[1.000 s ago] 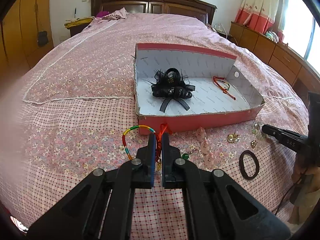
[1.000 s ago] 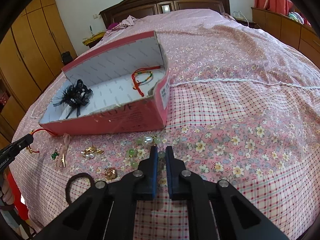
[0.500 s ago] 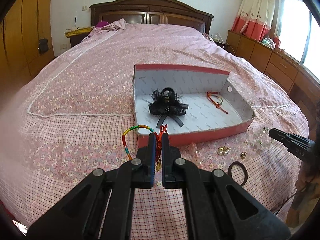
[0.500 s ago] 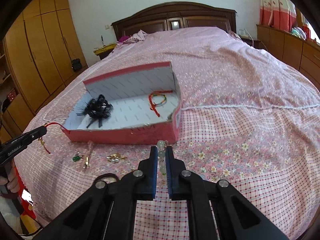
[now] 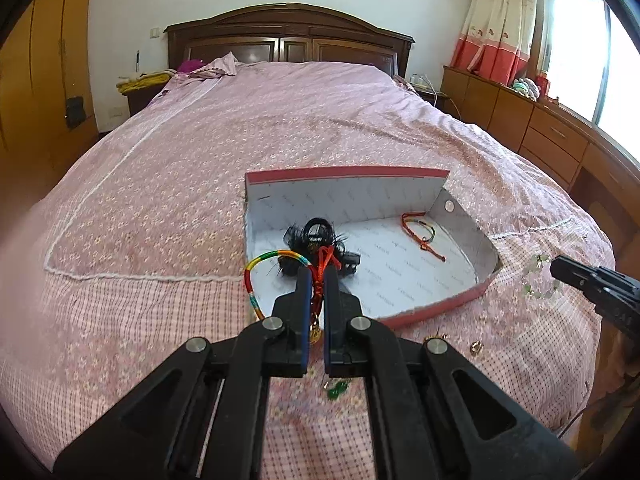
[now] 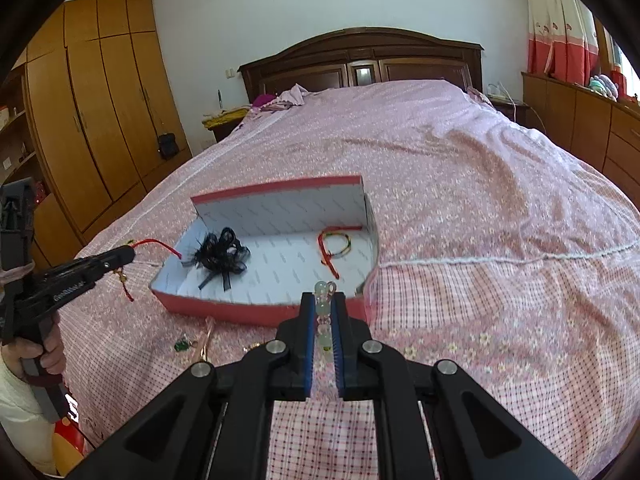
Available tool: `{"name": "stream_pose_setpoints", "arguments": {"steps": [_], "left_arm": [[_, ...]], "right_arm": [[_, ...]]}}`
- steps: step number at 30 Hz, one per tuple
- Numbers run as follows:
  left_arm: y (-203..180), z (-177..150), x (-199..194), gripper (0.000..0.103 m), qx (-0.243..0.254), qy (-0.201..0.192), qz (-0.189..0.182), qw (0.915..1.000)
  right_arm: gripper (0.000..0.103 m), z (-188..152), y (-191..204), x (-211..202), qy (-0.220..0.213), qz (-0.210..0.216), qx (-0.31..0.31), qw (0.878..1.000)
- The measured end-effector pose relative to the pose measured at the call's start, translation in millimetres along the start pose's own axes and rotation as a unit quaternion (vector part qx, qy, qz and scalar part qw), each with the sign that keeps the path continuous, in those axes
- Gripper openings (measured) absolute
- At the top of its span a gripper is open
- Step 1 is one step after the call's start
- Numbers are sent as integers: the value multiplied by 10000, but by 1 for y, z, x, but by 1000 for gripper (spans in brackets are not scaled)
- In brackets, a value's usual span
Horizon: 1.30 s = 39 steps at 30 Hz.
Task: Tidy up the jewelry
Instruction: 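Carry both bracelets with both tools into the pink shoebox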
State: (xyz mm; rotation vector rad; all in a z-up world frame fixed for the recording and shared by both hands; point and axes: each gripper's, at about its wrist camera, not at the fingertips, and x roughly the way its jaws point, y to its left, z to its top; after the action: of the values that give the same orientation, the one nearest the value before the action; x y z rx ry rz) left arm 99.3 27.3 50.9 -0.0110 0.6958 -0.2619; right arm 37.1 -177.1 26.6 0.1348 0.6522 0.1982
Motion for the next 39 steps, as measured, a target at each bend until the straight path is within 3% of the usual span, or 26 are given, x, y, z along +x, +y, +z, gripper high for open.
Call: {"name": "stream_pose_setpoints", "arguments": {"steps": [14, 27, 39], "left_arm": [[-6, 1, 50, 0, -57, 477, -146, 9987], [-5, -6, 94, 0, -123, 975, -170, 9950], [4, 2, 118, 0, -208, 1037, 24, 9944]], "right_arm": [[9, 45, 9, 24, -232, 55, -199, 9995], [9, 47, 9, 85, 235, 228, -121, 9994], [9, 40, -4, 125, 589, 141, 7, 9982]]}}
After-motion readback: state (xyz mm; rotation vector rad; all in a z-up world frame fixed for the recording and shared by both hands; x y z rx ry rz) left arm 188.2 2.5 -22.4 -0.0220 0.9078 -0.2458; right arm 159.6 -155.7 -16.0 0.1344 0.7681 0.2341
